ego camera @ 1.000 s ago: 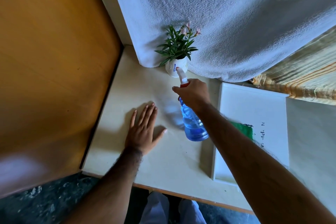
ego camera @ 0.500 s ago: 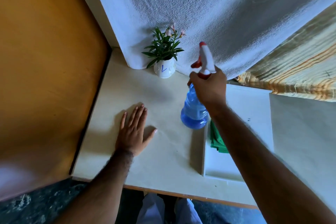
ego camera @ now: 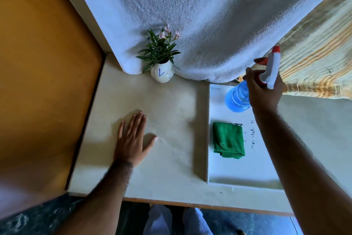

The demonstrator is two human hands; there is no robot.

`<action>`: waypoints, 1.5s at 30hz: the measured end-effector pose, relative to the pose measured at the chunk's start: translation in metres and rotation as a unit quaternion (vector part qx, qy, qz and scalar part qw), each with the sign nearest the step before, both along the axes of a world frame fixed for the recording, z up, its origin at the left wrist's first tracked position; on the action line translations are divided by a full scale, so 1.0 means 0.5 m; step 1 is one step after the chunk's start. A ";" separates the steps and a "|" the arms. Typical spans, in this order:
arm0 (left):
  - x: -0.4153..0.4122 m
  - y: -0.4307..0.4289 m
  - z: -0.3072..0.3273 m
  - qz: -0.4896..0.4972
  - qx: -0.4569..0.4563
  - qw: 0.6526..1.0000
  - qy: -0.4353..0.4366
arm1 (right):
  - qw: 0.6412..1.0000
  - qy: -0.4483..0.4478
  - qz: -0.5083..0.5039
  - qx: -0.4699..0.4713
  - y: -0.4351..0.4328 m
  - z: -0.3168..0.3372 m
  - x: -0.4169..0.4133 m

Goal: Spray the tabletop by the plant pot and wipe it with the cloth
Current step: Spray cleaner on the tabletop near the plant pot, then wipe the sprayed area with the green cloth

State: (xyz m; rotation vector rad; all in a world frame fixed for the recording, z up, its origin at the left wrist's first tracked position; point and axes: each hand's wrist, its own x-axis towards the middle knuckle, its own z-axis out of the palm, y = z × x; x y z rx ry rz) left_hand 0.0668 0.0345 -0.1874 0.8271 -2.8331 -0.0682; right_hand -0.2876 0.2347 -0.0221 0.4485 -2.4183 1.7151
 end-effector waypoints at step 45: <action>0.000 -0.003 -0.005 0.000 -0.005 1.000 0.017 | 0.866 0.077 0.211 0.446 0.188 -0.127 0.242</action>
